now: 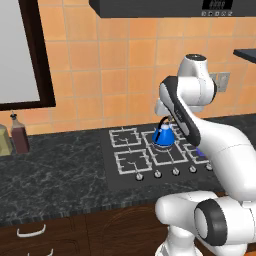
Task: Turn off the front right burner of the stove.
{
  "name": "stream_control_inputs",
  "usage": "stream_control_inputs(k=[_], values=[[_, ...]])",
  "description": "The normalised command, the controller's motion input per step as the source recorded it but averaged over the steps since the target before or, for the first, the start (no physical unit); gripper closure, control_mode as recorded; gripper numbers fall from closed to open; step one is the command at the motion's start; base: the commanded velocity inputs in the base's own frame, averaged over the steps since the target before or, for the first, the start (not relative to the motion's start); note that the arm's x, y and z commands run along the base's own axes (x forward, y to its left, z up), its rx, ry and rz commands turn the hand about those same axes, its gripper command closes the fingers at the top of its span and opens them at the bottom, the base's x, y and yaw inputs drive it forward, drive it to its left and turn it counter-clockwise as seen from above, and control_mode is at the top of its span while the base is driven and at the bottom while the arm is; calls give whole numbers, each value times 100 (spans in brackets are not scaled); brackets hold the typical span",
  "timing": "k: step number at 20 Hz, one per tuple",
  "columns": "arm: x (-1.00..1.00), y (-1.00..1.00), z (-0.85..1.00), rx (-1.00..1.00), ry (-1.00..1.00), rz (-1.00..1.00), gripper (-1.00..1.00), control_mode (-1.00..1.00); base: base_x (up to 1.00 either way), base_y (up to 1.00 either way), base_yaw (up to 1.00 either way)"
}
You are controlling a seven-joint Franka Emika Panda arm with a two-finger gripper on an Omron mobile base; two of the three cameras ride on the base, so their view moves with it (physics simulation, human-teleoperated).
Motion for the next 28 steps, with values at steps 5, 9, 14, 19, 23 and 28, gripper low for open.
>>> stream_control_inputs(k=[5, 9, 14, 19, 23, 28], values=[[-25, -35, -15, 0, 0, -2, -100, -100, 0, 0, 0], [-56, -95, -32, 12, 0, -15, -100, -100, 0, 0, 0], [-33, -100, -60, 14, 3, -19, -100, -100, 0, 0, 0], [1, -46, -67, -3, 4, -1, -100, -100, 0, 0, 0], [0, -20, -69, -1, 0, 4, -100, -100, 0, 0, 0], [19, -32, -56, 0, -2, 7, -100, -100, 0, 0, 0]])
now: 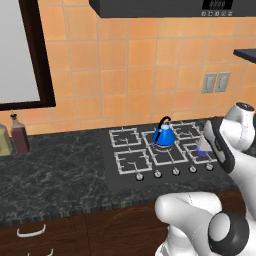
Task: Turn off the front right burner of the stove.
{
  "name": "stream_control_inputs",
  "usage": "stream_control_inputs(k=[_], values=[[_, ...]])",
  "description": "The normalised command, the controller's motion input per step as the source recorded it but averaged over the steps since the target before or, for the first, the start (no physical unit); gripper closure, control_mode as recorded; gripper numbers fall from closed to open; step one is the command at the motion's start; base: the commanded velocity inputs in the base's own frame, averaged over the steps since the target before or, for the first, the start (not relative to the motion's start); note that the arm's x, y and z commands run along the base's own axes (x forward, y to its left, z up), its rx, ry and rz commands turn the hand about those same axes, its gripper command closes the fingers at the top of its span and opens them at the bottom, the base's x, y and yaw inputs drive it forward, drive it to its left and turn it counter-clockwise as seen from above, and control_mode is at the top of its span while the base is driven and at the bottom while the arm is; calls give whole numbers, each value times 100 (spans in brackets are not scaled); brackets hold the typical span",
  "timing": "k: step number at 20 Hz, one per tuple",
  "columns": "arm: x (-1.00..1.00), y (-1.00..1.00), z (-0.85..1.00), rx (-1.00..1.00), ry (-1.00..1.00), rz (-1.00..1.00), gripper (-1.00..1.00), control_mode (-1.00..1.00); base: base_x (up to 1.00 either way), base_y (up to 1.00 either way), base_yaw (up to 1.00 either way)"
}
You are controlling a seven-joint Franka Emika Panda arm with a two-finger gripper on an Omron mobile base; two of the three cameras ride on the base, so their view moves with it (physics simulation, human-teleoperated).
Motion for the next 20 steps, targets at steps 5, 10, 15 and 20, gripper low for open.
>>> stream_control_inputs(k=[5, 10, 15, 20], values=[[30, -24, -38, -1, -3, 7, -100, -100, 0, 0, 0], [13, -33, -44, -5, 0, 14, -100, -100, 0, 0, 0], [35, -22, -43, -7, 3, 13, -100, -100, 0, 0, 0], [38, -9, -37, -3, 5, 1, -100, -100, 0, 0, 0]])
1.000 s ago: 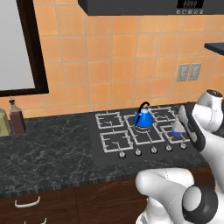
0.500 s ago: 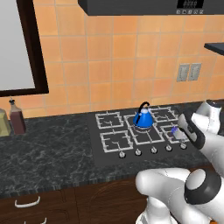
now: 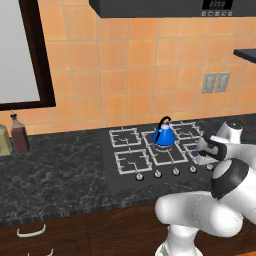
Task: Turn off the front right burner of the stove.
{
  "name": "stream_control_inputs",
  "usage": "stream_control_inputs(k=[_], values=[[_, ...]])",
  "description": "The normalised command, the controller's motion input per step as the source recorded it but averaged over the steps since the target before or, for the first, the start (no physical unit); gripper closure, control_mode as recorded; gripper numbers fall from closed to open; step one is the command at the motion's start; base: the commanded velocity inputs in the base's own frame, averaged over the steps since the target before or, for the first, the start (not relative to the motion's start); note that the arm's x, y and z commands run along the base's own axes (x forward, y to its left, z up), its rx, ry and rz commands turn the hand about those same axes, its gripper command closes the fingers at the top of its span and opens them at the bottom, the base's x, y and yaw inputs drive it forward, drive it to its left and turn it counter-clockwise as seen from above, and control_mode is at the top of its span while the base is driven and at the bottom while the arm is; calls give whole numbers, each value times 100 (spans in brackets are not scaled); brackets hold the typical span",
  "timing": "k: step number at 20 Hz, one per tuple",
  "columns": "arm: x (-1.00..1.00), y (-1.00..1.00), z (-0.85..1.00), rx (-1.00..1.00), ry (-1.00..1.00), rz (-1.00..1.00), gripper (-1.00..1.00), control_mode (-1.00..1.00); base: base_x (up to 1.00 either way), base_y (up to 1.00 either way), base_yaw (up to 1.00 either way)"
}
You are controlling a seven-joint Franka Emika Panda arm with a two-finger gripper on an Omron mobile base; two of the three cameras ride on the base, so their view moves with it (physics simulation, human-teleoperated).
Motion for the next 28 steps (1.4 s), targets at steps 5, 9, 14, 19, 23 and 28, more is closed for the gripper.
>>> stream_control_inputs(k=[5, 9, 14, 19, 23, 28], values=[[14, -25, -33, 0, 3, 0, -100, -100, 0, 0, 0], [17, -12, -9, 0, 1, 0, -100, -100, 0, 0, 0], [24, 0, -12, 0, 0, 0, -100, -100, 0, 0, 0], [6, 0, -21, 0, 0, 0, -100, -100, 0, 0, 0], [0, -1, -14, 0, 0, 0, -100, -100, 0, 0, 0], [0, 0, 0, 0, 0, 0, 100, -100, 0, 0, 0]])
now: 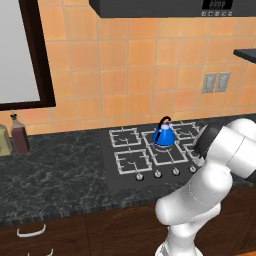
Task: Turn off the front right burner of the stove.
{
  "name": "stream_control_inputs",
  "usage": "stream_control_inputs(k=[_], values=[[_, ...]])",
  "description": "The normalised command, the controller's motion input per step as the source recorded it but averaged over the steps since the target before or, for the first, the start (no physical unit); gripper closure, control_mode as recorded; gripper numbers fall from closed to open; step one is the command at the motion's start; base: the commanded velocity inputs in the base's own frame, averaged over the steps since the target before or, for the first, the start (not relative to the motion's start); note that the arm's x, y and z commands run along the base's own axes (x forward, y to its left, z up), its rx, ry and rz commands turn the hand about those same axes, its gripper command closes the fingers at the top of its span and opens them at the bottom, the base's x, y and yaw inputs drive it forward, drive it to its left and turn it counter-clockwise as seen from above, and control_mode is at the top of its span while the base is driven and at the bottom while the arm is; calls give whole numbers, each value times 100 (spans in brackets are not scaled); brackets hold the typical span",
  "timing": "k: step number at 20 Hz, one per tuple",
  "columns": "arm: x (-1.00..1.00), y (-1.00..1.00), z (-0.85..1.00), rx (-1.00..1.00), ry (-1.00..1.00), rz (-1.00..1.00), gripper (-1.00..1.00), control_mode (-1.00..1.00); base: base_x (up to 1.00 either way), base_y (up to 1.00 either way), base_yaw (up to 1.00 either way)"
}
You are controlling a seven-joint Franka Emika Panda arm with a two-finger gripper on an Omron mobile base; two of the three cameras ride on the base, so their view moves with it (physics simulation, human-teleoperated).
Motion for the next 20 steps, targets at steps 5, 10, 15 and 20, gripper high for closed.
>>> stream_control_inputs(k=[5, 10, 15, 20], values=[[-8, -29, 0, 9, 0, -8, 100, -100, 0, 0, 0], [-30, -70, 0, 24, 0, -37, 100, -100, 0, 0, 0], [-35, -80, 0, 26, 0, -53, 100, -100, 0, 0, 0], [-19, -61, -3, 17, 0, -70, 100, -100, 0, 0, 0]])
